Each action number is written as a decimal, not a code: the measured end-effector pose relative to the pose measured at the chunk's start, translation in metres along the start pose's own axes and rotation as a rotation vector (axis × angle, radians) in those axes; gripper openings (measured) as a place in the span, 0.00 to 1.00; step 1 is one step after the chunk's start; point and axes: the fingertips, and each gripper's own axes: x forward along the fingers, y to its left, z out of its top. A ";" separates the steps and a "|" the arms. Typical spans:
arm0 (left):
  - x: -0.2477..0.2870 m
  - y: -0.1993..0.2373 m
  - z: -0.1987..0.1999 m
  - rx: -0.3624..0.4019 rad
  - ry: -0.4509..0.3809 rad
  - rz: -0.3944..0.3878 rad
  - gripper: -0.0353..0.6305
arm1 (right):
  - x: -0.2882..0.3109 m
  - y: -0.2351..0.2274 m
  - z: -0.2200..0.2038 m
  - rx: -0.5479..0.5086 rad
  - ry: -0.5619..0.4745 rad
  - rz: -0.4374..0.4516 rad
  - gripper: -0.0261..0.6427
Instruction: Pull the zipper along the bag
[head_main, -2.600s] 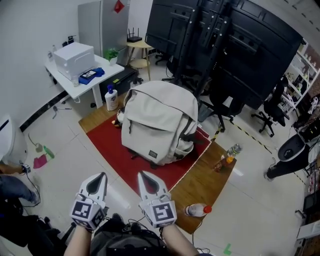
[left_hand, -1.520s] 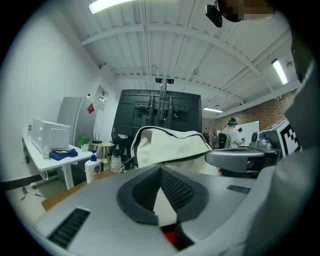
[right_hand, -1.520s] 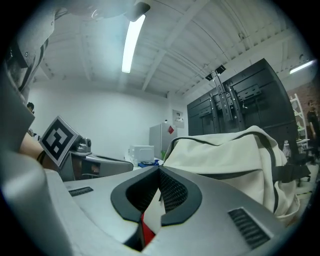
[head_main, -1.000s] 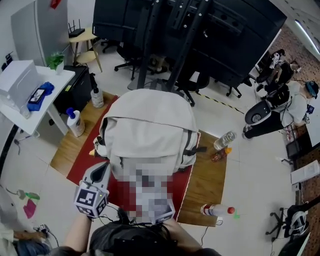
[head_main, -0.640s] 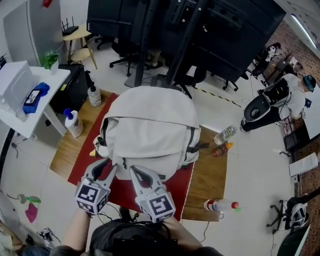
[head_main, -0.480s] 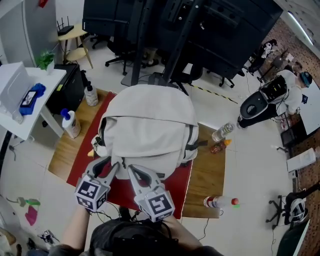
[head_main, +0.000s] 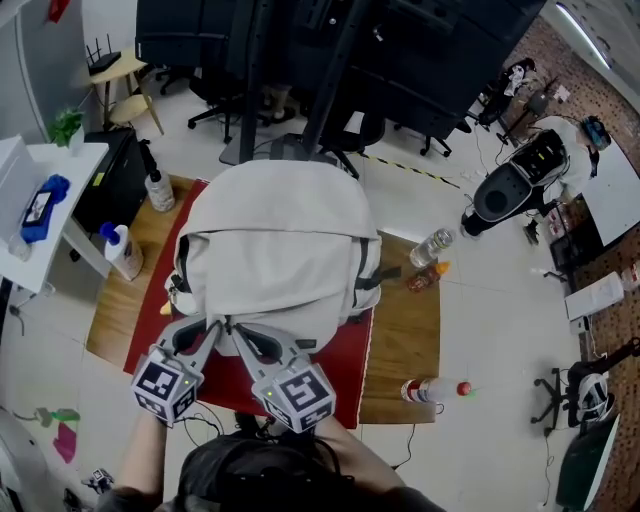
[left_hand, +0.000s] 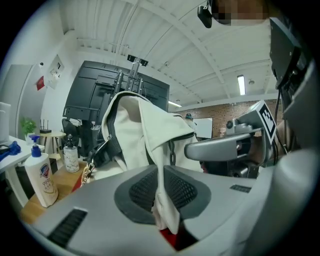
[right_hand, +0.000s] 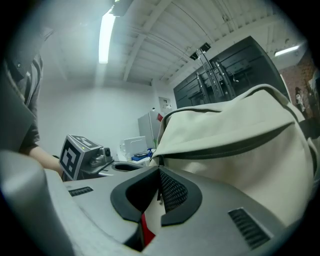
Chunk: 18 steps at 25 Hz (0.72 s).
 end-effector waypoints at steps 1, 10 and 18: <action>0.001 0.000 0.000 -0.003 0.000 -0.001 0.17 | 0.002 -0.002 -0.001 0.014 0.005 0.001 0.05; 0.002 -0.003 -0.001 -0.027 0.007 0.001 0.16 | 0.026 -0.008 -0.002 0.045 0.035 -0.008 0.20; 0.002 -0.003 -0.001 -0.033 0.006 -0.007 0.15 | 0.040 -0.013 -0.002 -0.013 0.045 -0.103 0.21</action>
